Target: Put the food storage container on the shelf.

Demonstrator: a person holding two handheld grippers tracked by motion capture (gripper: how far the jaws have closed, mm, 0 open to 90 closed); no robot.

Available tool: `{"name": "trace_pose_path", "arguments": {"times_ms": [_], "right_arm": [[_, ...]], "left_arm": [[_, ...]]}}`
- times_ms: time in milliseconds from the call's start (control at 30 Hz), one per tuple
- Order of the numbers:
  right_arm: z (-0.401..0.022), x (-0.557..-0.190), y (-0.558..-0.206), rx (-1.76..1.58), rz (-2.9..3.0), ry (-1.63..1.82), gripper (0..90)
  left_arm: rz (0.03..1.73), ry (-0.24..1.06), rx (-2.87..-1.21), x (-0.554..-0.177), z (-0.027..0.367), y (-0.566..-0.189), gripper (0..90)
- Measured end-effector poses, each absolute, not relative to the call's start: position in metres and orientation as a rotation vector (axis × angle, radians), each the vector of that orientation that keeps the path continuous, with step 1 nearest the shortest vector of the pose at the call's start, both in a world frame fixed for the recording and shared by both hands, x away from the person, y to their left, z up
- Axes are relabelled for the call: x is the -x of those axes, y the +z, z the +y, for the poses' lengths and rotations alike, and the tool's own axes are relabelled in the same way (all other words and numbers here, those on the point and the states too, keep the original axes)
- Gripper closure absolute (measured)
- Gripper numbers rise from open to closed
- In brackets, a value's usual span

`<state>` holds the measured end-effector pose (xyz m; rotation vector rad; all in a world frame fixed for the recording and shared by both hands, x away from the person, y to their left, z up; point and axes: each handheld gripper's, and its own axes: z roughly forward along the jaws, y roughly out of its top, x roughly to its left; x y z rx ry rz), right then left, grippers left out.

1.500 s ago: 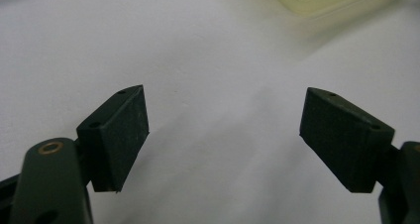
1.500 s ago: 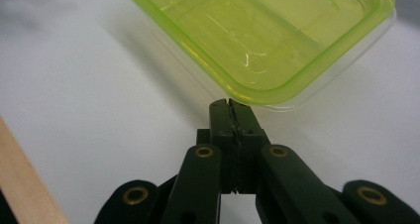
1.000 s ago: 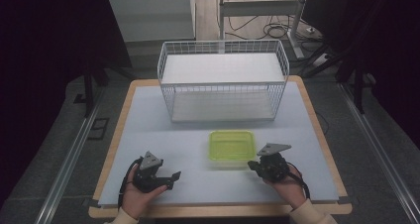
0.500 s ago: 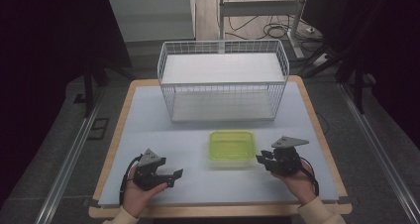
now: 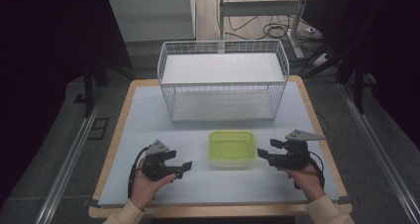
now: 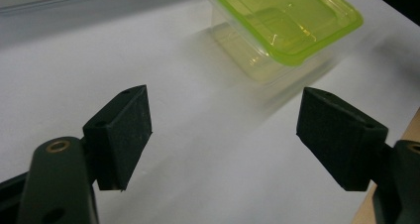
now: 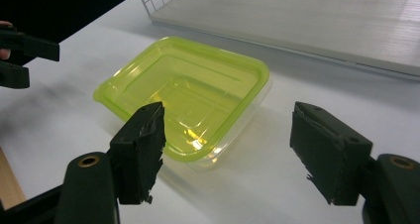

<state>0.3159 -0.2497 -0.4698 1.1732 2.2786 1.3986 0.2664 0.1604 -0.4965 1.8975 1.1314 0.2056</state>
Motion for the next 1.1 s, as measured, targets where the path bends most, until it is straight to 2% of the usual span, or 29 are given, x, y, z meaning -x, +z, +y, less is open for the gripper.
{"name": "trace_pose_path", "arguments": {"times_ms": [133,467,600,733,900,1100], "right_arm": [[-0.246,-0.321,-0.467,-1.194,2.309,1.400,36.0],[-0.234,-0.342,-0.465,-1.284,2.351,1.374,42.5],[-0.231,-0.354,-0.467,-1.334,2.348,1.388,45.7],[-0.232,-0.363,-0.472,-1.382,2.351,1.379,47.2],[-0.230,-0.373,-0.477,-1.435,2.360,1.376,49.9],[-0.230,-0.375,-0.482,-1.462,2.377,1.358,51.6]], "left_arm": [[1.144,0.173,-1.889,-0.277,0.155,-0.491,22.0],[1.166,0.079,-1.871,-0.306,0.134,-0.485,23.7],[1.188,-0.001,-1.845,-0.326,0.127,-0.483,28.0],[1.192,0.000,-1.850,-0.332,0.122,-0.482,29.4],[1.218,-0.025,-1.877,-0.346,0.109,-0.492,31.2],[1.230,-0.133,-1.859,-0.354,0.108,-0.504,37.1]]}}
